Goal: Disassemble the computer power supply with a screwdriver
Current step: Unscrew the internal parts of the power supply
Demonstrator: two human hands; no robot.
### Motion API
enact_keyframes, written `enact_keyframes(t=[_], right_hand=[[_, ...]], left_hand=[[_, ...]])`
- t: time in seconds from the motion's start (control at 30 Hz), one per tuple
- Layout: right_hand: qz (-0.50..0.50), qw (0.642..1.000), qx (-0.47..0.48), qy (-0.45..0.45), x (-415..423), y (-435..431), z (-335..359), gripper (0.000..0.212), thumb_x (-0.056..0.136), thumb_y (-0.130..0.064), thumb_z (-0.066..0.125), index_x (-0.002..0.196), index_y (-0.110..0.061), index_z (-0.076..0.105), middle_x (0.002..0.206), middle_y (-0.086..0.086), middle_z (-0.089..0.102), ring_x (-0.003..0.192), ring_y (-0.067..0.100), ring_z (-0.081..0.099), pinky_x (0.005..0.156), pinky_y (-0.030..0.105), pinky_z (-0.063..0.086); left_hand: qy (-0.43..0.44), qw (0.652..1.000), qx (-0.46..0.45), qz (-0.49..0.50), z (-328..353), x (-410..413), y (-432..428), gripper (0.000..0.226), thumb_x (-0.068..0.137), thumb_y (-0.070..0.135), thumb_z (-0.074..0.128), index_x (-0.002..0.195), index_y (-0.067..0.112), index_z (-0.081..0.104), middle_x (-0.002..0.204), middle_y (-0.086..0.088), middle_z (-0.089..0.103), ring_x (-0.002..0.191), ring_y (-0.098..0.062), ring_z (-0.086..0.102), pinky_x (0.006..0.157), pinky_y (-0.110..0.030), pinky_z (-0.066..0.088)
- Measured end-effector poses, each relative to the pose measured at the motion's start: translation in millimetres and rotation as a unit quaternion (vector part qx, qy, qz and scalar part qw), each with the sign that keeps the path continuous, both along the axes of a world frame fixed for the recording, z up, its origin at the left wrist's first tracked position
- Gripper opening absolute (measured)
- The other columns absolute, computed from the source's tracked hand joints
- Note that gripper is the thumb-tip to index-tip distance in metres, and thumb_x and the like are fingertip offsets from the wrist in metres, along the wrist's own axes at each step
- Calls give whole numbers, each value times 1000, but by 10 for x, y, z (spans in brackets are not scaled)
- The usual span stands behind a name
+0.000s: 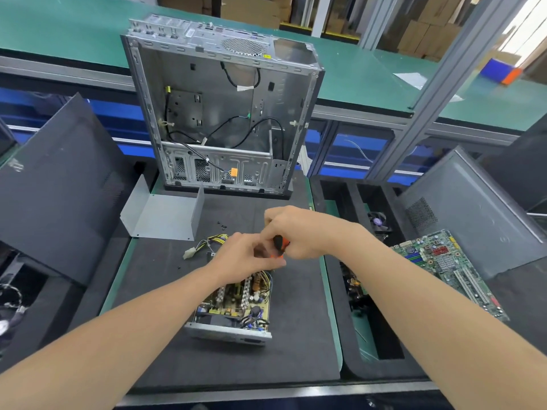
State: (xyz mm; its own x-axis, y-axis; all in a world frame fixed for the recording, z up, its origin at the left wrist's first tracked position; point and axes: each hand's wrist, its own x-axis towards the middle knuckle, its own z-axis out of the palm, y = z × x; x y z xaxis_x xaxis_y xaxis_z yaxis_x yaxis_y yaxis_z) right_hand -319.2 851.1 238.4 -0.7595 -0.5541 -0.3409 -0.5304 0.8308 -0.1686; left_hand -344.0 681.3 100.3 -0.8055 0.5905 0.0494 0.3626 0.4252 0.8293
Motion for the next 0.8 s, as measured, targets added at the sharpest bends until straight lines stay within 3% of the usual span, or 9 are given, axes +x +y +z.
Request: enact_keyframes(t=[0.1, 0.2, 0.33, 0.4, 0.5, 0.6, 0.67, 0.73, 0.8], right_hand=[[-83, 995, -17, 45, 107, -72, -60, 21, 84, -26, 67, 103, -22, 59, 91, -6, 45, 83, 15, 54, 61, 25, 41], [-238, 939, 111, 222, 226, -251, -187, 41, 98, -55, 48, 87, -17, 44, 67, -1, 34, 67, 26, 51, 55, 34, 36], [-319, 931, 82, 155, 182, -350, -247, 37, 104, -48, 47, 87, -15, 44, 67, 1, 34, 71, 30, 50, 62, 36, 41], [-293, 949, 64, 99, 116, -286, -195, 24, 100, -36, 54, 93, -14, 47, 73, 2, 43, 74, 32, 55, 59, 33, 40], [-201, 979, 14, 25, 101, -159, -73, 16, 95, -29, 61, 99, -21, 48, 88, 2, 55, 79, 29, 59, 57, 35, 43], [-71, 997, -6, -30, 60, -28, 35, 18, 87, -16, 71, 98, -21, 58, 93, -6, 45, 83, 17, 52, 70, 35, 46], [-17, 999, -11, -40, 19, -1, 55, 17, 82, -8, 73, 91, -20, 65, 94, -4, 40, 83, 11, 47, 66, 28, 40], [1, 999, -11, -31, 3, -3, 49, 17, 79, -2, 71, 83, -18, 68, 94, -3, 41, 82, 9, 45, 62, 26, 34], [-15, 999, -15, -29, 33, -5, 29, 21, 80, -3, 70, 89, -22, 71, 94, -5, 43, 84, 11, 47, 62, 22, 34]], left_hand=[[0, 1000, -2, 3, 7, 0, 1, 21, 70, 73, 73, 73, 53, 66, 69, 31, 68, 65, 8, 62, 58, -13, 40], [6, 1000, -7, 5, 15, 5, 9, 35, 67, 79, 69, 71, 45, 64, 71, 29, 69, 65, 5, 63, 57, -15, 39], [-3, 1000, -12, 7, -1, 8, 17, 39, 69, 76, 73, 81, 39, 71, 76, 24, 74, 74, 1, 70, 69, -29, 54], [-13, 1000, -2, 2, 4, 11, 12, 22, 77, 65, 81, 84, 46, 71, 77, 21, 75, 73, 0, 70, 71, -30, 53], [-16, 1000, -7, -2, 4, 11, 6, 26, 77, 65, 79, 85, 42, 69, 78, 20, 75, 74, -2, 70, 73, -32, 54], [-28, 999, -23, 11, -11, -2, -1, 39, 71, 72, 77, 81, 35, 73, 76, 24, 74, 76, 1, 70, 73, -30, 54], [-24, 1000, -18, 7, -19, -1, 0, 31, 73, 70, 79, 78, 40, 74, 75, 25, 74, 76, 2, 70, 68, -24, 49], [-18, 1000, -7, -4, -12, 5, -1, 19, 76, 65, 82, 78, 49, 73, 76, 23, 74, 75, 0, 70, 68, -23, 47], [-18, 1000, -1, 1, -9, 7, -5, 24, 75, 67, 81, 77, 45, 73, 73, 22, 74, 71, -1, 68, 65, -25, 46]])
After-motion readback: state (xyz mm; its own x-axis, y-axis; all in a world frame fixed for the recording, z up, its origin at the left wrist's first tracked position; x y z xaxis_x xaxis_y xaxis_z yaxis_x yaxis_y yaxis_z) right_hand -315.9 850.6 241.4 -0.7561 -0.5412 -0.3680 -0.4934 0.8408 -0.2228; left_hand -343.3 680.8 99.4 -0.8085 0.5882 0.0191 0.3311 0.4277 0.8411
